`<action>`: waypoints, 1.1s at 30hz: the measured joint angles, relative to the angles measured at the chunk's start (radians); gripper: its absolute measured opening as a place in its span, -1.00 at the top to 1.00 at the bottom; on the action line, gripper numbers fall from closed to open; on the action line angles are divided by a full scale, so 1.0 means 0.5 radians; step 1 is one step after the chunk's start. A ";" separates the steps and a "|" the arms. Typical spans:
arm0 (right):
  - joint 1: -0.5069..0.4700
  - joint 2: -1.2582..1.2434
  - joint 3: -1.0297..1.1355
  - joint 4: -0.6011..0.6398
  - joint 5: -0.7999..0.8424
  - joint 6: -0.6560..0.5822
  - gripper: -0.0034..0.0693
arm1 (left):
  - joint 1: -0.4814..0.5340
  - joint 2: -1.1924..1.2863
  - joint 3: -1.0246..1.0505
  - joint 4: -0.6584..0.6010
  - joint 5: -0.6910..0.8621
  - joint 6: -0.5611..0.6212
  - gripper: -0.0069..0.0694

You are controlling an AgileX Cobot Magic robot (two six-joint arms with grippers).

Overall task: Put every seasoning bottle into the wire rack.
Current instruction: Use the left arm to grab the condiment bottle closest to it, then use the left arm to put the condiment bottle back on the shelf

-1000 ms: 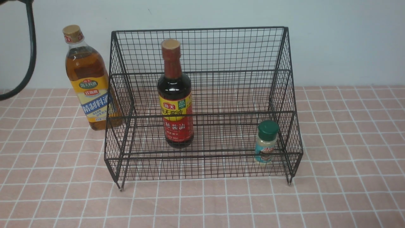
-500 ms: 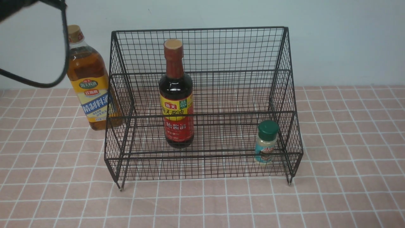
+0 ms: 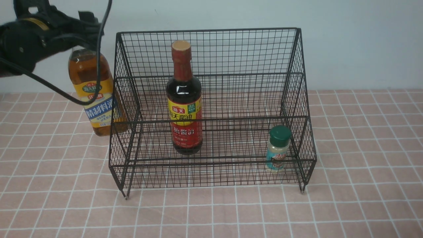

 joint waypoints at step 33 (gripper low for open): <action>0.000 0.000 0.000 0.000 0.000 0.000 0.94 | 0.000 -0.489 -0.208 0.002 0.353 0.104 0.01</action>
